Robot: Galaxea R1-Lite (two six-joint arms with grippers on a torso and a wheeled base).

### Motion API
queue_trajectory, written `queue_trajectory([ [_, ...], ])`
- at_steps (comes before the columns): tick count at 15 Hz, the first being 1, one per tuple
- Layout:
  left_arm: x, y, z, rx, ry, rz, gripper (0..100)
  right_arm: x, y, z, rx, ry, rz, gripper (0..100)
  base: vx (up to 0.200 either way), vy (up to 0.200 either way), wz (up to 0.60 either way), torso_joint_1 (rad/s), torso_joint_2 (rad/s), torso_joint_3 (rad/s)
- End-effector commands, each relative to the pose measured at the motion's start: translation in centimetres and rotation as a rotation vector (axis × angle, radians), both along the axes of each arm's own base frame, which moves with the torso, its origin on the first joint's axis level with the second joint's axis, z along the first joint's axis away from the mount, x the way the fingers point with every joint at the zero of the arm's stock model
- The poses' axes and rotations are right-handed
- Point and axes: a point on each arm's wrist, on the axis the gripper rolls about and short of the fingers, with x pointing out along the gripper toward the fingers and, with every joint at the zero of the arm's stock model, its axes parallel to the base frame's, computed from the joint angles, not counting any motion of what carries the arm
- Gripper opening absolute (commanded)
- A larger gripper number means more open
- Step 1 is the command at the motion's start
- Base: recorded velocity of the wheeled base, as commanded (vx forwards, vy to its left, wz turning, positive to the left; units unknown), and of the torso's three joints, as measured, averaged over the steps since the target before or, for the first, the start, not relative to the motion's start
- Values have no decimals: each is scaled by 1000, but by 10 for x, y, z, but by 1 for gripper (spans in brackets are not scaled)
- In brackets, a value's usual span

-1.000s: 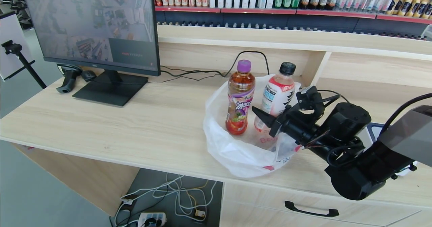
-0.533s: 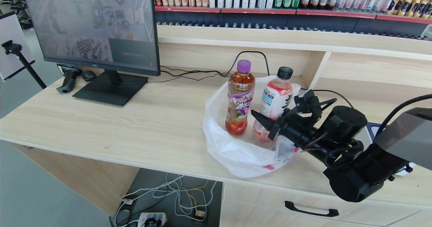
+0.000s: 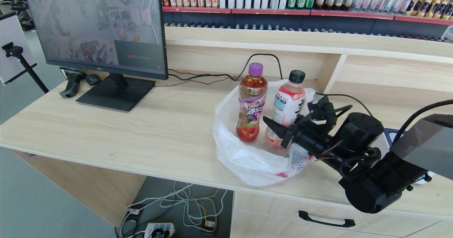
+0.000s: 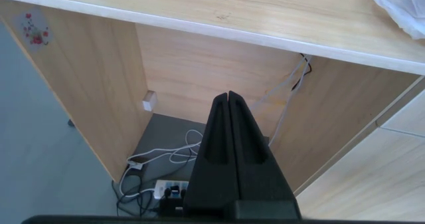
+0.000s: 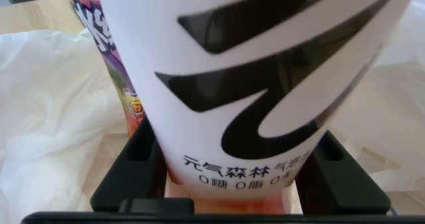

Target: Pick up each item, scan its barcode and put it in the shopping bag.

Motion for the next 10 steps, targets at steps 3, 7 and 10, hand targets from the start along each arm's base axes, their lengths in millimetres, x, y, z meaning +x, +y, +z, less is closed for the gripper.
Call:
queue_trajectory([
  [3, 0, 0, 0, -2, 0, 0, 0, 0, 0, -1, 0, 1, 1, 100, 0, 0, 0, 0, 0, 0],
  [7, 0, 0, 0, -2, 0, 0, 0, -3, -1, 2, 1, -2, 1, 100, 0, 0, 0, 0, 0, 0],
  [10, 0, 0, 0, 0, 0, 0, 0, -11, -3, 8, 2, -9, 4, 100, 0, 0, 0, 0, 0, 0],
])
